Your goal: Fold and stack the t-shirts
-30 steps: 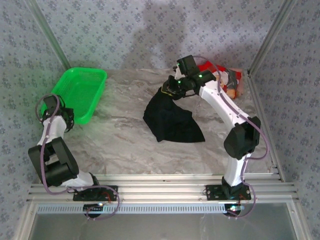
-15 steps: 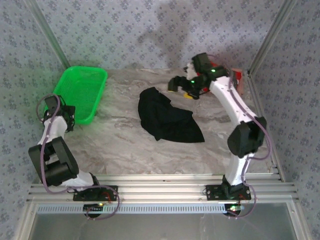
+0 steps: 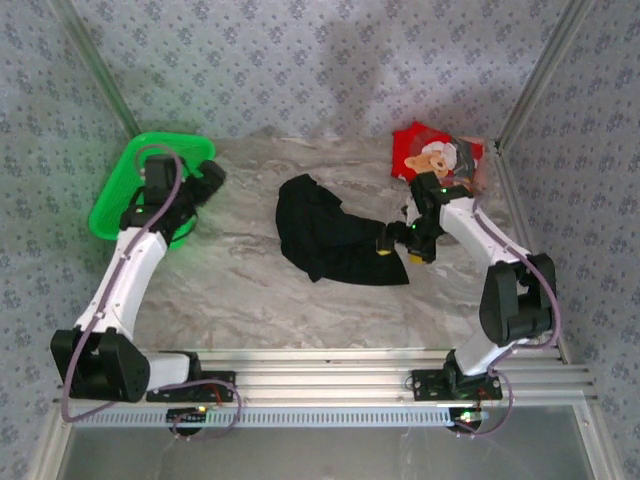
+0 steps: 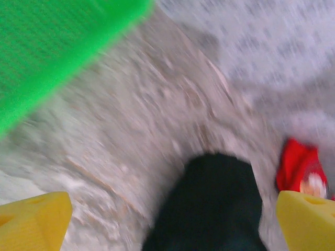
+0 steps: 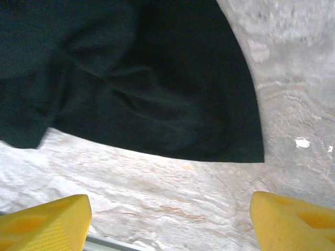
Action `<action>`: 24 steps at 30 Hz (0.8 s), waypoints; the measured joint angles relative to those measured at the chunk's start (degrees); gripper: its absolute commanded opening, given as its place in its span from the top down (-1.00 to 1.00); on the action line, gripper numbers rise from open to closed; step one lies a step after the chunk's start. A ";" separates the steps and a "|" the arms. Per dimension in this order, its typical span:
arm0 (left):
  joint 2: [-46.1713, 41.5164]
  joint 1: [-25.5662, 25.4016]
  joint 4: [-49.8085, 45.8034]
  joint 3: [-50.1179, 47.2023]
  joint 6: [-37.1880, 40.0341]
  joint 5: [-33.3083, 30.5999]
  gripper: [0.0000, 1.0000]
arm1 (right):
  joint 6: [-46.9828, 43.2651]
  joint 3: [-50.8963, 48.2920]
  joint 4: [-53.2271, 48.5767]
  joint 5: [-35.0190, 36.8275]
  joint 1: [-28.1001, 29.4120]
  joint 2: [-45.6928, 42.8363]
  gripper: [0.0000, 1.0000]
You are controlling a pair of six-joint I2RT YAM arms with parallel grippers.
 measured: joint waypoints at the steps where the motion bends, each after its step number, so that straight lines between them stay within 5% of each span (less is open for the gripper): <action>1: 0.07 -2.45 0.33 -0.70 1.31 0.74 -0.99 | 0.20 -1.77 1.16 0.46 0.11 0.52 -0.49; 12: 15.19 -17.35 1.09 -5.92 10.05 6.88 -0.80 | 4.09 -10.60 8.37 8.70 3.17 3.63 -0.22; 21: 29.99 -20.09 0.94 0.44 10.86 5.77 -0.69 | 8.52 -10.62 9.81 14.84 4.44 6.73 0.78; 24: 34.47 -20.17 1.68 3.61 10.80 5.57 -0.50 | 9.11 -10.03 10.54 14.73 4.59 6.84 1.00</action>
